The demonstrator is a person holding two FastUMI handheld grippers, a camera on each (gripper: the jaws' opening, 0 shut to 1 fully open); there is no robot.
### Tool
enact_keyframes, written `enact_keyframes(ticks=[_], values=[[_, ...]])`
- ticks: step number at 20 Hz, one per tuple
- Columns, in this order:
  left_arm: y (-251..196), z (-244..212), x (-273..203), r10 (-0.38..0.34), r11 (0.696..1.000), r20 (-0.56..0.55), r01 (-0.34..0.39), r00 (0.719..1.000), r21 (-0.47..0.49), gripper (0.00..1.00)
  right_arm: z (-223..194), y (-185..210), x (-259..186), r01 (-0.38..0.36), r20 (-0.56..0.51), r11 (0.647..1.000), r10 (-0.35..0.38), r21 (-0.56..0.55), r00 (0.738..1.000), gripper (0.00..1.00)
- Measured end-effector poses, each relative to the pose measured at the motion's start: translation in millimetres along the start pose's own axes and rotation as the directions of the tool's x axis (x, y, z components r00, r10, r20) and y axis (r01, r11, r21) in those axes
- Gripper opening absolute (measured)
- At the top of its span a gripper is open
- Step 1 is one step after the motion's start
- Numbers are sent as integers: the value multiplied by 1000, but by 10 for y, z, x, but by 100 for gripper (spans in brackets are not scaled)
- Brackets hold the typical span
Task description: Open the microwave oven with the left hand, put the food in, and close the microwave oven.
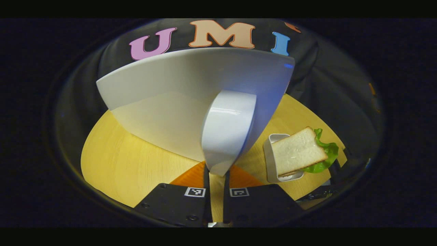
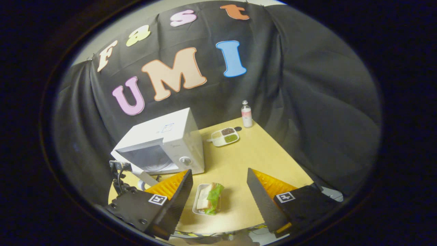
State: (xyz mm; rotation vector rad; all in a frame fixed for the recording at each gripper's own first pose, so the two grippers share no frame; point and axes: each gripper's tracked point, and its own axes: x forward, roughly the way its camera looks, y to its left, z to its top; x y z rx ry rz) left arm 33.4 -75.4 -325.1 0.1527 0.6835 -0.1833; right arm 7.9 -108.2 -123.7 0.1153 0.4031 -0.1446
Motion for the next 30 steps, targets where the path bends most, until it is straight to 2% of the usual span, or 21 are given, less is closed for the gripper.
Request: enact_keyframes(ticks=[1, 2, 4, 5, 8, 9, 10, 11, 12, 14, 15, 16, 20, 23, 25, 27, 30], values=[[50, -60, -70, 11, 1000, -3, -11, 1000, -14, 13, -47, 32, 11, -14, -13, 1000, 14, 0, 1000, 99], [99, -118, -139, 20, 999, -6, -20, 1000, -44, 19, -95, 80, 15, -29, -25, 1000, 29, 2, 999, 99], [201, -202, -273, 33, 993, -4, -33, 999, -109, 18, -205, 153, 46, -59, -52, 998, 59, 4, 997, 99], [291, -244, -353, 53, 990, -5, -53, 999, -128, 27, -262, 182, 71, -71, -70, 997, 71, 5, 995, 99], [530, -378, -500, 104, 980, -16, -106, 994, -167, 83, -480, 252, 164, -115, -147, 993, 116, 11, 982, 99], [615, -443, -570, 126, 975, -19, -127, 992, -180, 88, -548, 279, 171, -133, -175, 991, 133, 10, 976, 99], [693, -474, -634, 141, 971, -19, -142, 990, -194, 90, -599, 292, 173, -144, -199, 990, 142, 6, 970, 92], [783, -524, -701, 164, 963, -24, -166, 986, -212, 90, -650, 290, 190, -153, -221, 988, 149, 1, 964, 99], [846, -570, -772, 177, 956, -29, -179, 984, -233, 98, -714, 301, 231, -161, -244, 987, 155, -4, 957, 99], [983, -643, -928, 215, 941, -34, -217, 976, -260, 100, -795, 301, 302, -172, -280, 985, 160, -21, 947, 99], [1059, -686, -1010, 237, 933, -38, -239, 971, -270, 100, -831, 299, 325, -177, -295, 984, 160, -29, 942, 92], [1141, -720, -1099, 261, 925, -43, -262, 964, -277, 100, -877, 307, 338, -183, -309, 983, 163, -35, 937, 99], [1503, -819, -1448, 370, 896, -47, -370, 928, -244, 100, -1033, 303, 385, -207, -359, 978, 181, -35, 916, 99], [1798, -923, -1666, 447, 862, -62, -448, 893, -239, 97, -1134, 255, 410, -213, -388, 977, 185, -31, 903, 100], [2033, -992, -1832, 504, 825, -73, -505, 860, -252, 97, -1185, 219, 436, -216, -403, 976, 185, -32, 896, 99], [2303, -1016, -2026, 572, 776, -66, -565, 818, -279, 99, -1231, 159, 489, -215, -418, 976, 178, -44, 891, 99], [2688, -1047, -2352, 673, 668, -79, -650, 736, -362, 96, -1274, 99, 589, -216, -432, 975, 173, -51, 885, 100]])
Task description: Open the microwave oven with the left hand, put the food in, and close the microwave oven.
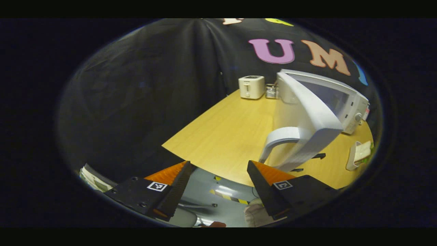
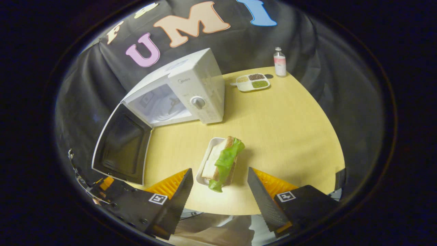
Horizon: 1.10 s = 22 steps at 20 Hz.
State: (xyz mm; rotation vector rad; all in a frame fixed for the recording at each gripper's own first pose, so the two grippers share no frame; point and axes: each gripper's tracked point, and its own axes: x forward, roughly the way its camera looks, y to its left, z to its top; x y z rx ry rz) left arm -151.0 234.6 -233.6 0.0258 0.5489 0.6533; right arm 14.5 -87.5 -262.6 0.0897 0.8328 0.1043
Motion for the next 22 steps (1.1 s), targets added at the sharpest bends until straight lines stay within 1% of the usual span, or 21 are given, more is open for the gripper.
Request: enact_keyframes(ticks=[2, 6, 7, 8, 9, 14, 16, 17, 18, 19, 21, 22], values=[[194, 101, -55, 51, 996, 23, -49, 998, -81, 96, -13, -28, 88, -4, -17, 1000, 4, -2, 1000, 100], [356, 208, -320, 116, 981, 66, -104, 991, -163, 96, -82, -46, 260, -23, -74, 1000, 22, -5, 997, 99], [352, 233, -376, 127, 977, 79, -111, 989, -181, 96, -94, -51, 297, -26, -90, 1000, 26, -5, 996, 99], [346, 267, -449, 138, 973, 97, -117, 986, -198, 93, -111, -53, 345, -34, -104, 999, 33, -5, 994, 99], [324, 283, -551, 147, 970, 111, -121, 983, -213, 96, -131, -60, 393, -40, -121, 999, 40, 0, 992, 99], [143, 327, -949, 178, 954, 160, -130, 971, -272, 96, -205, -43, 616, -78, -208, 995, 88, 58, 974, 99], [42, 295, -1077, 174, 951, 162, -124, 971, -284, 96, -230, -64, 700, -80, -239, 994, 95, 74, 966, 98], [-12, 265, -1110, 167, 950, 158, -117, 973, -288, 96, -261, -84, 739, -72, -257, 994, 90, 79, 962, 89], [-41, 253, -1142, 167, 949, 155, -116, 974, -293, 95, -262, -104, 795, -66, -270, 993, 91, 99, 959, 87], [-50, 227, -1174, 174, 946, 153, -123, 973, -299, 97, -265, -89, 833, -72, -279, 988, 108, 135, 954, 85], [-55, 192, -1216, 183, 939, 147, -128, 972, -318, 95, -262, 5, 885, -101, -293, 973, 161, 210, 942, 76], [-55, 193, -1228, 187, 936, 145, -131, 972, -327, 95, -266, 8, 914, -102, -300, 969, 168, 226, 939, 76]])
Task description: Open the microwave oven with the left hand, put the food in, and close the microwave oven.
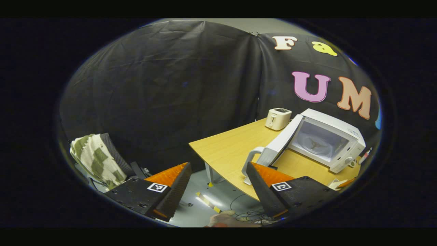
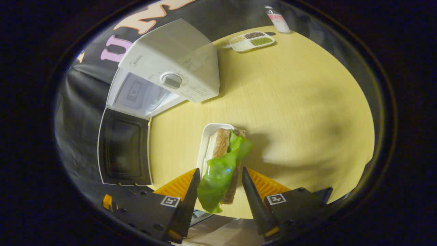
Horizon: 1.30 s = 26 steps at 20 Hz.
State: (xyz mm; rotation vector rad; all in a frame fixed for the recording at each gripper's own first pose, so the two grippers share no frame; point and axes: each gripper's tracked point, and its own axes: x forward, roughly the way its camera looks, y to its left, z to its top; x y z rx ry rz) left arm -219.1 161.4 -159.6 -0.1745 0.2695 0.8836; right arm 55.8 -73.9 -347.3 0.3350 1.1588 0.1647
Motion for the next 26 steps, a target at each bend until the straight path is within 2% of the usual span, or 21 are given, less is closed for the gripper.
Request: enact_keyframes(ticks=[1, 2, 3, 4, 5, 7, 8, 10, 12, 15, 16, 17, 18, 20, 21, 22, 23, 26], values=[[16, -25, -12, 7, 1000, -9, -7, 1000, -2, 95, 7, -8, 38, -3, -7, 1000, 3, 8, 1000, 66], [37, -20, -26, 14, 1000, -10, -14, 1000, 1, 94, -9, -25, 88, -7, -10, 1000, 7, 16, 1000, 76], [7, 21, -59, 19, 1000, -1, -19, 1000, 5, 94, 5, -28, 74, -12, -7, 999, 13, 42, 1000, 66], [-4, 59, -91, 23, 1000, 6, -23, 1000, 9, 94, -1, 1, 88, -23, -14, 998, 24, 57, 1000, 43], [-20, 77, -116, 24, 1000, 14, -24, 1000, 12, 94, 49, -29, 24, -32, -12, 998, 33, 63, 999, 58], [-60, 85, -139, 15, 1000, 19, -15, 1000, 17, 94, 33, 2, 61, -48, -4, 995, 48, 90, 999, 39], [-99, 83, -145, 6, 1000, 18, -6, 1000, 17, 94, 36, 7, 55, -55, 5, 994, 54, 93, 999, 46], [-153, 71, -134, -13, 1000, 9, 13, 1000, 13, 94, 59, 47, 1, -75, 29, 992, 72, 102, 997, 46], [-168, 100, -81, -21, 1000, 8, 20, 1000, 12, 94, 105, 110, -66, -100, 66, 988, 93, 115, 993, 32], [-156, 195, 103, -35, 999, 16, 34, 999, 17, 94, 124, 240, -199, -162, 98, 980, 151, 118, 984, 32], [-157, 227, 170, -45, 999, 14, 44, 999, 19, 94, 140, 302, -270, -183, 116, 974, 168, 130, 979, 24], [-161, 266, 257, -59, 998, 13, 58, 998, 22, 94, 166, 383, -326, -204, 142, 968, 184, 146, 973, 24], [-154, 308, 359, -69, 997, 13, 68, 998, 27, 94, 185, 465, -388, -225, 168, 961, 198, 164, 966, 32], [-121, 387, 571, -86, 995, 8, 85, 996, 42, 94, 218, 741, -480, -284, 226, 941, 240, 187, 944, 32], [-109, 427, 683, -97, 994, 5, 97, 995, 48, 94, 234, 901, -518, -320, 251, 926, 267, 198, 930, 24], [-92, 472, 787, -109, 993, 2, 109, 994, 52, 94, 235, 1068, -538, -352, 272, 912, 291, 211, 917, 25], [-81, 512, 901, -125, 991, 0, 124, 992, 54, 94, 235, 1223, -529, -377, 291, 899, 308, 222, 906, 32], [-28, 628, 1248, -158, 984, -3, 158, 987, 87, 94, 220, 1632, -434, -425, 347, 869, 329, 253, 878, 32]])
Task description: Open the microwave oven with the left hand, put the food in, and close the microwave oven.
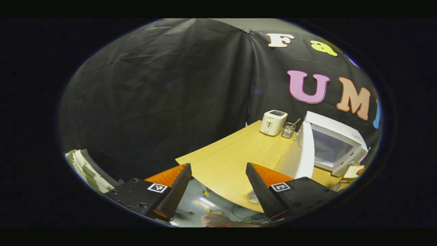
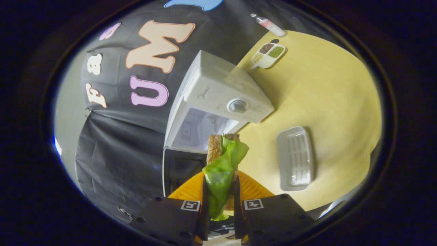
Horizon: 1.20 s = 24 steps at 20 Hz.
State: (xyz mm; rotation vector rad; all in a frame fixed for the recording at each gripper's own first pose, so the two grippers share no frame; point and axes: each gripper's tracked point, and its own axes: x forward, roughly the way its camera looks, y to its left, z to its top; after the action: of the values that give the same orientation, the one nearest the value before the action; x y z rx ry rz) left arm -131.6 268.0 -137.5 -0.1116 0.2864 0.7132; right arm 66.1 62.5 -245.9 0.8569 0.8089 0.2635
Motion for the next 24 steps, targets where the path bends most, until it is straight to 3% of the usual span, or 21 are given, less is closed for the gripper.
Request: enact_keyframes(ticks=[7, 14, 15, 17, 19, 21, 23, 24], values=[[53, 136, 594, -143, 988, -16, 143, 990, 51, 96, -329, 427, 597, -4, 121, 998, -3, 60, 993, 32], [46, 26, 908, -270, 961, -101, 275, 957, 36, 95, -214, 873, 903, -60, 324, 991, 19, 120, 946, 32], [25, 2, 937, -284, 957, -112, 289, 952, 30, 91, -164, 901, 937, -64, 344, 990, 17, 127, 939, 32], [-37, -52, 950, -311, 948, -138, 317, 941, 25, 95, -91, 942, 1015, -62, 375, 990, 10, 126, 927, 32], [-30, -28, 975, -318, 943, -135, 327, 938, 53, 91, -19, 933, 1128, -45, 396, 993, -3, 113, 918, 32], [-37, 4, 983, -328, 940, -128, 337, 936, 57, 95, 30, 866, 1301, -21, 397, 994, -24, 110, 918, 32], [-33, -12, 991, -330, 939, -135, 340, 934, 60, 91, 53, 755, 1517, 9, 388, 994, -51, 110, 920, 32], [-25, -25, 983, -330, 938, -140, 340, 934, 60, 95, 81, 736, 1606, 12, 389, 994, -54, 110, 919, 32]])
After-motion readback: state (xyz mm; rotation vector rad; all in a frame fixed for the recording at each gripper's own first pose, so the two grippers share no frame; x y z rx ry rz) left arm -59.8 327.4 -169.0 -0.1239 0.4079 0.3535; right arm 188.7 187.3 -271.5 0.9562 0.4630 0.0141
